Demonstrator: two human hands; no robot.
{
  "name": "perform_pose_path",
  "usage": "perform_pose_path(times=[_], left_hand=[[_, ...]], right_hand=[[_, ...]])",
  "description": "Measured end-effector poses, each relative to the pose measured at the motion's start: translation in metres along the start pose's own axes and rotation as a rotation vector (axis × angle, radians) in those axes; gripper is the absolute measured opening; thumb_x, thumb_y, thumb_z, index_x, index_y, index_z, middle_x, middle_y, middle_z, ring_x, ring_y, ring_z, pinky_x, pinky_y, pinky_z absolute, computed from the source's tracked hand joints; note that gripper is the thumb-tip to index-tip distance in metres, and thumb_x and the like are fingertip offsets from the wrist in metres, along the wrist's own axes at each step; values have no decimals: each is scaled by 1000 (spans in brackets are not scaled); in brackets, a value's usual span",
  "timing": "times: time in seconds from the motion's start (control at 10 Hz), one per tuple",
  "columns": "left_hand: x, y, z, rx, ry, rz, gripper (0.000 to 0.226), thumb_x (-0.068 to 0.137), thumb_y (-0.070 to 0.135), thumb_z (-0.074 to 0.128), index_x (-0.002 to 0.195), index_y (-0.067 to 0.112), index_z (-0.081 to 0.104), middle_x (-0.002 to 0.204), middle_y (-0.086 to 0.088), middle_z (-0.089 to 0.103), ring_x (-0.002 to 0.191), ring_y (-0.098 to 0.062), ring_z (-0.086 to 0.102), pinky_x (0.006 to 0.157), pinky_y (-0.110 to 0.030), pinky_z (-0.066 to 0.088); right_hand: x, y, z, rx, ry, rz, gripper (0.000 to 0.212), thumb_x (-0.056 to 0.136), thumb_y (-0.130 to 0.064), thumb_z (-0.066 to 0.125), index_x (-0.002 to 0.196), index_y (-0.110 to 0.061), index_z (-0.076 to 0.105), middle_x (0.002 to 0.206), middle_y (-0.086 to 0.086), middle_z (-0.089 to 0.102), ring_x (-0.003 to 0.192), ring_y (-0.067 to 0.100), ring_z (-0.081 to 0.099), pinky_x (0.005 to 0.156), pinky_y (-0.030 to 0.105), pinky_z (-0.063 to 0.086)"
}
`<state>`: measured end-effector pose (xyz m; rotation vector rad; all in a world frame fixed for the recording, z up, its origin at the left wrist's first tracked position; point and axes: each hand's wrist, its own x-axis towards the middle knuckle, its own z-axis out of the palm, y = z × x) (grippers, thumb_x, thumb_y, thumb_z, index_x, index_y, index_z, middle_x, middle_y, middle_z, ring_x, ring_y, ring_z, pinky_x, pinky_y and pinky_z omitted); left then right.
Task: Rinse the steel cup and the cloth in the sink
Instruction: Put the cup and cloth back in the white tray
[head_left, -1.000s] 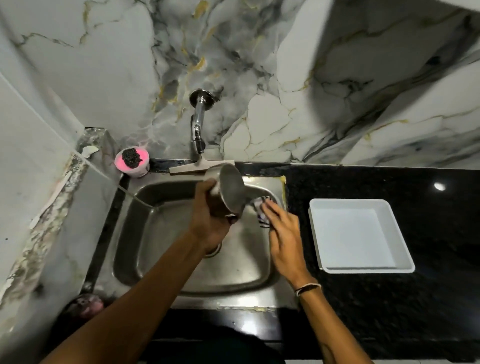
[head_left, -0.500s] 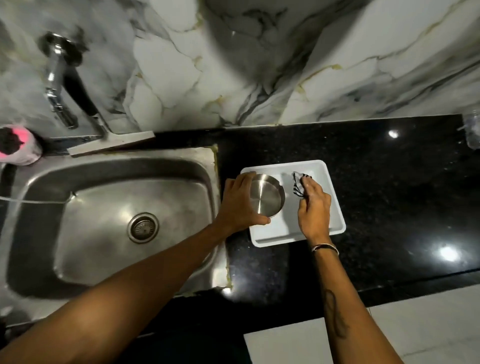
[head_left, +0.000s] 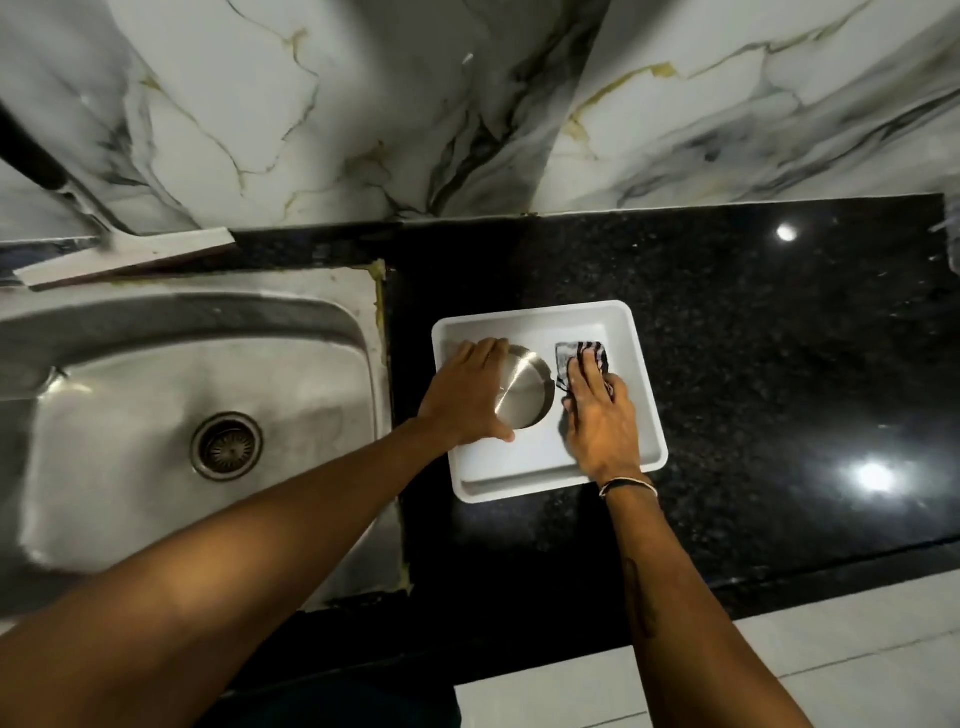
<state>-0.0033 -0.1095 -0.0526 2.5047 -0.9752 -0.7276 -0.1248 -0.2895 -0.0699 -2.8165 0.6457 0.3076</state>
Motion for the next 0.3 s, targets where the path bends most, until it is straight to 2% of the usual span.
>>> perform_pose_path(times=[0.1,0.2,0.3], left_hand=[[2,-1,0,45,-41,18,144,66,60,97,170,0,19,175,-17,32,163,-35,30,135,-42,19],[-10,-8,-11,20,-32,28,150,68,66,93,173,0,9,182,-19,17,169,-35,18,139,-44,16],[-34,-25,-22,-23,99,29,144,74,68,89,173,0,11,183,-21,16,170,-36,17,138,-42,13]], right_hand=[[-1,-2,-5,-14,-33,-1,63,108,-19,53,167,-12,34,180,10,21,152,44,40,123,51,44],[-11,-14,-17,-14,-5,-18,63,110,-18,44,169,-7,24,180,16,14,168,34,17,136,47,23],[-20,-33,-20,33,83,16,63,112,-21,41,170,-7,21,180,17,12,169,34,11,138,47,19]])
